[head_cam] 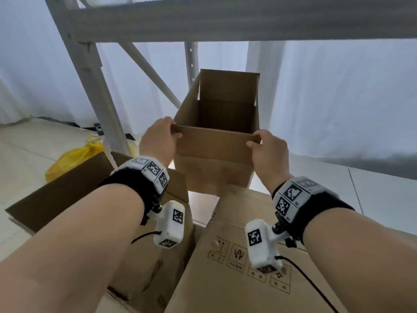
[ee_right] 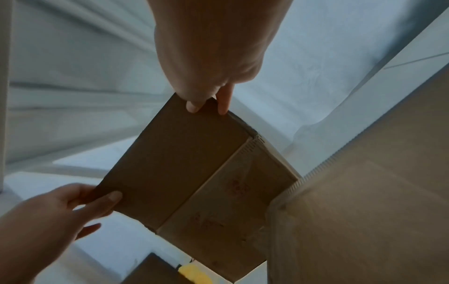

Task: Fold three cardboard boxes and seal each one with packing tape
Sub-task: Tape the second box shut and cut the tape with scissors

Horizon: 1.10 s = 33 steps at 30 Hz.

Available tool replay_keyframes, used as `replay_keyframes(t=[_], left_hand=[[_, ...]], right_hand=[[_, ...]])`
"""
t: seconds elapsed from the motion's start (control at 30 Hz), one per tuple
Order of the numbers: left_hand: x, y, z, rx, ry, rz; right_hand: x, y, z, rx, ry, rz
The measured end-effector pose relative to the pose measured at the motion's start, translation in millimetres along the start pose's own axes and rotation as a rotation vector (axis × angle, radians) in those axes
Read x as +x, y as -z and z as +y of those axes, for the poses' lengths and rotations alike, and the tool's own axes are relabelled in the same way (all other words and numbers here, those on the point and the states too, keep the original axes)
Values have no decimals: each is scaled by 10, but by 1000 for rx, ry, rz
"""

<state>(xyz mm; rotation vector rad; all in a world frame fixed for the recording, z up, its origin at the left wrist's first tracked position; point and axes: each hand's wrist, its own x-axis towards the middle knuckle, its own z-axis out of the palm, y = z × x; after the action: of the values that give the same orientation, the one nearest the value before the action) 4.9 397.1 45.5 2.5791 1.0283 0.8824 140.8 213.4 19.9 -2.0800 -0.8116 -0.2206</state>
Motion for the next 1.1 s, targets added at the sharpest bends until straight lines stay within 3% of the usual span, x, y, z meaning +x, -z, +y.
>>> replay_keyframes(t=[0.13,0.23,0.37,0.43,0.53,0.63,0.83,1.1], left_hand=[[-5,-109,-172,-7,90,-128],[-105,-163,-149,-29,-8,-287],[-193,-177,-80,-63,-141,-290],[-185,-177,-84,-29,-115,-343],[-144,-134,-140,49,8,-427],[-177,-74,-150,78,42,-450],[-494,48,228,11,-116,-298],[-1412,239,1547,-115,-284,-457]], right_hand=[[-68,-395,-71,-38,-1,-131],[7,-453,-149,-30,-28,-131],[17,-545,-280,-38,5,-128],[-23,-655,-348,26,20,-140],[-55,-738,-466,197,-15,-344],[-136,-667,-511,162,17,-509],[-457,85,-218,19,-10,-425],[-1384,1732,89,-164,-247,-459]])
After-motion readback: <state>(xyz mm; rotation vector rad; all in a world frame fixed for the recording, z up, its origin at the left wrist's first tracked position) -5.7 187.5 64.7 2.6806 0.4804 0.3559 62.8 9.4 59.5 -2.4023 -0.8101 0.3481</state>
